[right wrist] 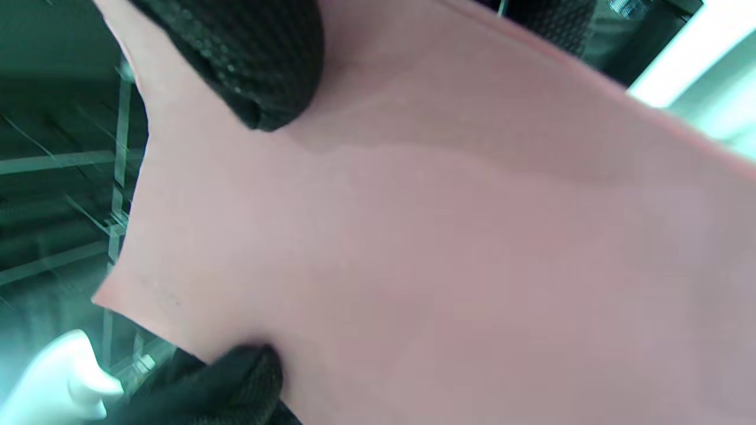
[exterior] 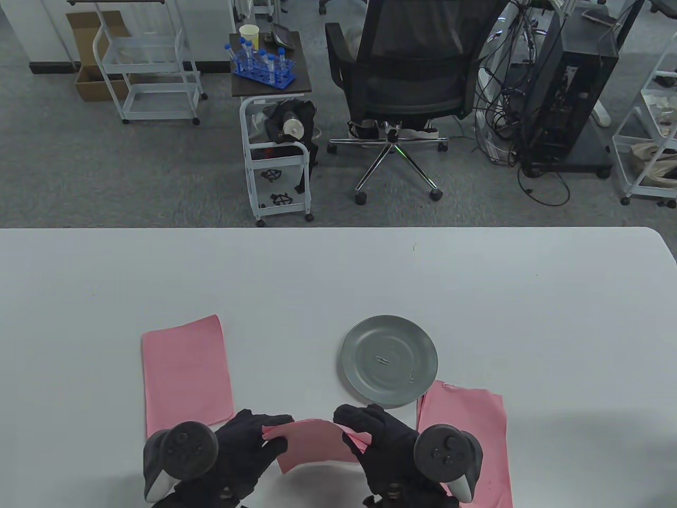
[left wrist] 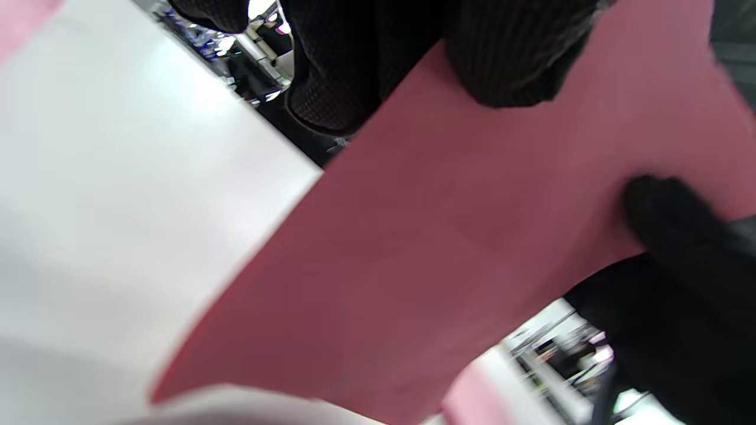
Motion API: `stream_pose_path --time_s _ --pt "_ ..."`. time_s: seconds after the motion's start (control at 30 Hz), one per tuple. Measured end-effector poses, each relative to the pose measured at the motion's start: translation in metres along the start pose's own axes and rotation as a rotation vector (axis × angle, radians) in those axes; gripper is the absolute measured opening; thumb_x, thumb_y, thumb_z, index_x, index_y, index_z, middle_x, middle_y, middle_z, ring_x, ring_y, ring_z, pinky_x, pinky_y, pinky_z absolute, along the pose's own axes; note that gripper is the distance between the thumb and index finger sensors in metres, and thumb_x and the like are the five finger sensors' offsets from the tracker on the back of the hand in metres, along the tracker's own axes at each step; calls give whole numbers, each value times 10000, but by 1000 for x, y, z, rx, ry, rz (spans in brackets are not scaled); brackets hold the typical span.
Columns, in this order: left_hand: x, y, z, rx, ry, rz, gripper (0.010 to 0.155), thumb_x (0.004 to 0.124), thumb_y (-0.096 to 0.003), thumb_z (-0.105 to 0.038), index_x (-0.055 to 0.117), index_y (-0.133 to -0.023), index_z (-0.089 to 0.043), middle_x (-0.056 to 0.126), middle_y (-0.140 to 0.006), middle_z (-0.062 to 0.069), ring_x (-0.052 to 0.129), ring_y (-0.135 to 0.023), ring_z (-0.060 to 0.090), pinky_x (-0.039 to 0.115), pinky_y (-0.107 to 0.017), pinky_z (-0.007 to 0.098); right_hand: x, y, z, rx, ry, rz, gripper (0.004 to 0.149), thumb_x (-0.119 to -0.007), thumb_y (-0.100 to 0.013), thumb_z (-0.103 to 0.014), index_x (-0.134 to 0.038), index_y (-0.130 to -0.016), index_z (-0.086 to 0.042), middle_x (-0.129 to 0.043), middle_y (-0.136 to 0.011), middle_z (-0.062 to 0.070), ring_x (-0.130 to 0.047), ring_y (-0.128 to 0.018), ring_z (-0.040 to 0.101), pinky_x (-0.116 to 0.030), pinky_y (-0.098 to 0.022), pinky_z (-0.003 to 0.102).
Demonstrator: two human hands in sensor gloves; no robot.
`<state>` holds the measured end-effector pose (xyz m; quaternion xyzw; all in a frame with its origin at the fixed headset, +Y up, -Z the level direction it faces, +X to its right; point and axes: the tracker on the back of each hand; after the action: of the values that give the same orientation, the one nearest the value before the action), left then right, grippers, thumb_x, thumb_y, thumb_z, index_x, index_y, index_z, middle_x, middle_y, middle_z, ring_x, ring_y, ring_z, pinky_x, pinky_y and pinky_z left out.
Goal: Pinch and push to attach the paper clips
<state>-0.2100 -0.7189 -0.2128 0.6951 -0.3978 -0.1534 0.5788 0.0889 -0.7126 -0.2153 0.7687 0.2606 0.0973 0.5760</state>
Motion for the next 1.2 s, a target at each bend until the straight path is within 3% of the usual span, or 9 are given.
stream_pose_path --time_s 0.1,0.3,0.47,0.63,0.8,0.9,1.07,1.13,1.2 --pt "4 -3 1 15 24 10 429 843 -440 -415 866 -862 -341 1004 -814 -73 996 -829 197 625 -743 586 0 1 4 -7 -85 -44 420 -759 -441 -263 -703 -856 -241 -871 -831 10 -897 -748 317 -634 -660 557" --pt "-4 5 -13 67 19 -91 432 842 -437 -415 864 -864 -349 998 -826 -78 983 -849 194 610 -752 585 10 9 -15 84 33 80 421 -767 -420 -295 -721 -839 -294 -890 -832 -36 -913 -761 278 -648 -670 543" --pt "2 1 -3 18 4 -51 433 838 -439 -418 867 -864 -343 1003 -824 -71 987 -845 201 619 -744 586 3 5 0 14 -82 -38 421 -758 -442 -266 -704 -859 -256 -870 -843 8 -887 -766 318 -615 -672 567" --pt "-5 8 -17 95 10 -95 433 840 -437 -418 866 -864 -345 1001 -826 -76 983 -850 197 611 -751 585 14 12 -18 103 57 102 419 -762 -425 -301 -718 -841 -309 -888 -841 -46 -909 -775 268 -641 -681 540" --pt "0 -5 2 39 33 119 459 835 -434 -436 857 -882 -340 994 -855 -69 906 -958 229 545 -776 612 4 0 3 9 -23 -15 419 -770 -424 -259 -731 -840 -246 -913 -798 13 -938 -711 308 -660 -658 536" --pt "-7 -3 6 98 203 167 698 877 -388 -533 684 -1027 -329 852 -1025 -53 825 -1033 258 508 -787 632 9 -1 -8 41 -26 -2 419 -762 -432 -284 -719 -849 -278 -906 -817 -22 -939 -734 275 -664 -678 513" --pt "-16 2 8 94 342 -39 438 831 -452 -438 858 -876 -330 1004 -826 -67 992 -839 199 621 -749 577 11 -24 -15 2 -93 -126 486 -748 -445 -346 -638 -910 -255 -819 -912 6 -837 -839 318 -555 -721 573" --pt "-24 8 13 40 341 -200 429 826 -444 -426 871 -859 -327 1011 -807 -67 1002 -820 197 628 -744 575 28 -39 -7 -65 23 -49 617 -753 -426 -439 -517 -967 -260 -696 -995 13 -715 -925 335 -448 -753 608" --pt "-31 10 18 28 328 -225 429 815 -456 -425 852 -872 -327 993 -822 -64 983 -836 199 613 -753 573 43 -52 10 -151 241 30 687 -755 -399 -497 -466 -979 -271 -623 -1026 19 -640 -957 342 -384 -759 624"
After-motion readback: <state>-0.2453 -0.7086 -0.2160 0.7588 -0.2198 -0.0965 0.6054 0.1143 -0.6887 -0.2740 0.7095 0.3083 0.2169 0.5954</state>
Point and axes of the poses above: the tracker on the back of each hand, its own z axis roughly to the little-finger side, its own y axis roughly from the fingertips to the wrist, x = y × z
